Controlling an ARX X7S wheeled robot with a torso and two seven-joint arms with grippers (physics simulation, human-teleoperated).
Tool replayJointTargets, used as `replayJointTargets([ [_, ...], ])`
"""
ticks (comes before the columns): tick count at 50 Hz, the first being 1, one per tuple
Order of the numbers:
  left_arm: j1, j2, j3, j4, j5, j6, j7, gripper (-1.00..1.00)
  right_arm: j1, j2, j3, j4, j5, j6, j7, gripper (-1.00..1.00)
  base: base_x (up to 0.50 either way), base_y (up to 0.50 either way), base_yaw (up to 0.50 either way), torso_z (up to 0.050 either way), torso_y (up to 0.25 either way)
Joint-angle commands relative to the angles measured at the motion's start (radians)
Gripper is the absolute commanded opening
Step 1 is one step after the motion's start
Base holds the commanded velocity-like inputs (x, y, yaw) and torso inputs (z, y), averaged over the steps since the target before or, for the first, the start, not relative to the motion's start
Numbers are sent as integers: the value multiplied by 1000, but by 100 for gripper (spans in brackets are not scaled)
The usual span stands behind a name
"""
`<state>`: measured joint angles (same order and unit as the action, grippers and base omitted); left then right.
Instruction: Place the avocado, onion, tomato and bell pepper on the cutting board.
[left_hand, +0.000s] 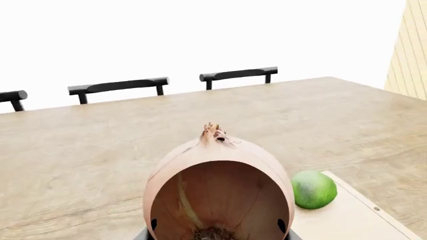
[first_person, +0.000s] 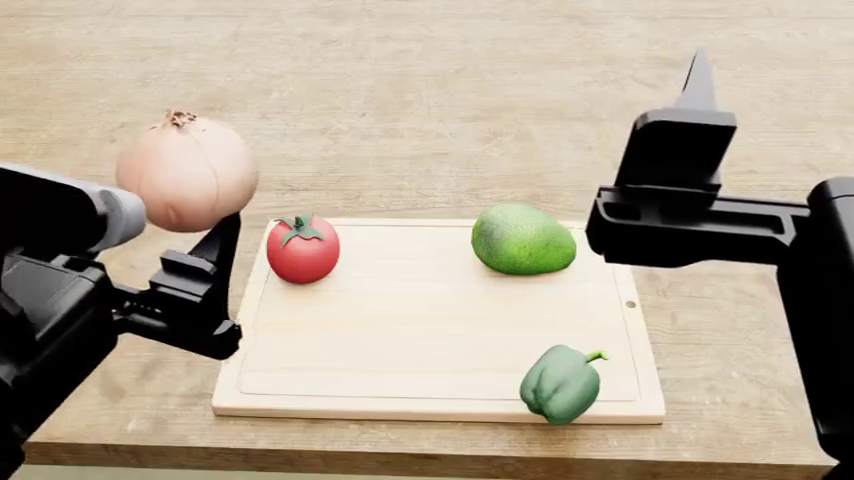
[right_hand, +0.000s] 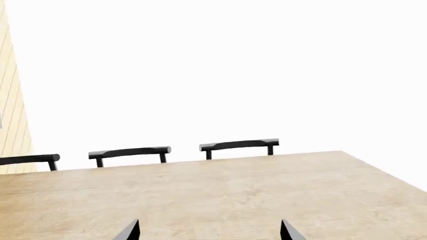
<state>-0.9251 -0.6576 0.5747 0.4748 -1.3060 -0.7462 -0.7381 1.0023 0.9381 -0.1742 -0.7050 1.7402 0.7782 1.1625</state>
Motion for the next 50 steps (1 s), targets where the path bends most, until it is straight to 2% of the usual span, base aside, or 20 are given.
replayJointTargets([
  [1,-53,112,75,-237,116,36,151,-100,-15,8,9,-9,0,-8,2,100,0,0,0,0,0],
  [24,-113,325,205,-690,289,133,397,-100,-18,10,3,-5,-6,-6,-8,100,0,0,0,0,0],
  [41,-59,373,242,-820,326,184,454,-100,-27,11,1,-12,-2,-11,-2,100,0,0,0,0,1],
  [50,-20,379,254,-812,321,187,453,-100,-43,17,5,-20,6,-18,1,100,0,0,0,0,0],
])
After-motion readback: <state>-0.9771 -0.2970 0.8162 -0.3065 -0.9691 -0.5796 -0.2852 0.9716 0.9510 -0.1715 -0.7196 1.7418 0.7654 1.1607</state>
